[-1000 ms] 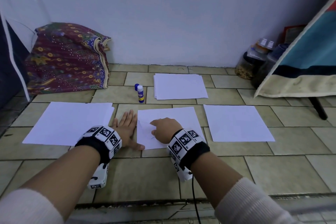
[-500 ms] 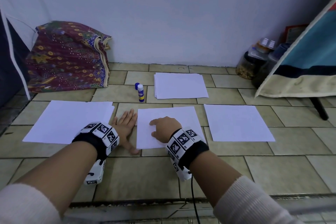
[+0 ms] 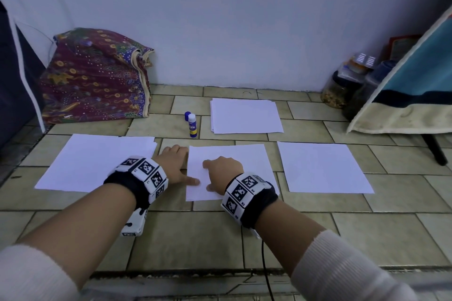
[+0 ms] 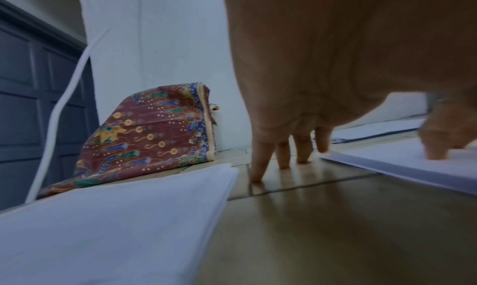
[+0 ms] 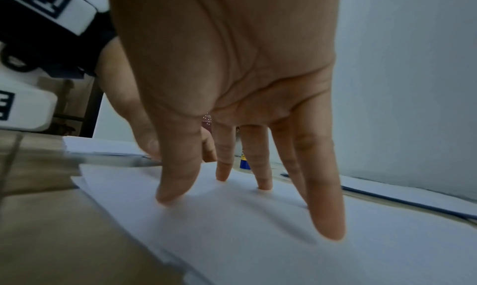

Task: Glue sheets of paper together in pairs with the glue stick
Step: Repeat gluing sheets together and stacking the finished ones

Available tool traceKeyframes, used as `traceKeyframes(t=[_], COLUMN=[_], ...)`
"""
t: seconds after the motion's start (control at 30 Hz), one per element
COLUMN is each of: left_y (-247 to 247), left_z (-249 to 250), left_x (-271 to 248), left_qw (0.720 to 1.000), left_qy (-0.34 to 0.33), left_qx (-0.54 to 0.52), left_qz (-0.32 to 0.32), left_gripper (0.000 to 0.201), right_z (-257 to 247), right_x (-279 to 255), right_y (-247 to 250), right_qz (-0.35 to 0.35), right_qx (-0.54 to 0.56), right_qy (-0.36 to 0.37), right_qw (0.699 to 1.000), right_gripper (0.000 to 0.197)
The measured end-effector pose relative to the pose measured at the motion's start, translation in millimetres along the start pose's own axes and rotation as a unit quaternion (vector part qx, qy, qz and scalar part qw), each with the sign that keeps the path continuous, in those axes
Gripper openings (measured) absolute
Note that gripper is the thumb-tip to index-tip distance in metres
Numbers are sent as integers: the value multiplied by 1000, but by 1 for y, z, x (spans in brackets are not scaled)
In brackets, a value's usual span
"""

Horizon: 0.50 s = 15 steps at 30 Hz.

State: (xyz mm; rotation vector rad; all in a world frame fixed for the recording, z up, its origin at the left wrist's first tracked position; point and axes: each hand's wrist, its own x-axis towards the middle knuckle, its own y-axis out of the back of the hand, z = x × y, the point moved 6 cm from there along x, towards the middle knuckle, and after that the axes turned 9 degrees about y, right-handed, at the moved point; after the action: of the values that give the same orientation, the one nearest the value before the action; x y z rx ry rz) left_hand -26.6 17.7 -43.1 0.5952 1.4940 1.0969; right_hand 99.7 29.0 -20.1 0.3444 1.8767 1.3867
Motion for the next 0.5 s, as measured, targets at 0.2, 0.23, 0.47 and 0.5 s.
traceKeyframes(t=[0.2, 0.23, 0.47, 0.5], left_y=[-2, -1, -13, -16], left_z=[11, 13, 9, 7], left_x=[-4, -3, 0, 0], left_qw=[999, 999, 994, 992], left_qy=[-17, -21, -30, -27], left_qx=[41, 43, 102, 111], left_qz=[7, 13, -39, -46], left_gripper=[139, 142, 125, 123], right_z=[3, 3, 0, -2], right_x=[-4, -4, 2, 3], right_y=[3, 2, 1, 1], right_qz=[-3, -1, 12, 11], right_qx=[5, 4, -18, -22], right_qy=[7, 7, 1, -2], right_qw=[1000, 1000, 1000, 1000], right_gripper=[54, 55, 50, 47])
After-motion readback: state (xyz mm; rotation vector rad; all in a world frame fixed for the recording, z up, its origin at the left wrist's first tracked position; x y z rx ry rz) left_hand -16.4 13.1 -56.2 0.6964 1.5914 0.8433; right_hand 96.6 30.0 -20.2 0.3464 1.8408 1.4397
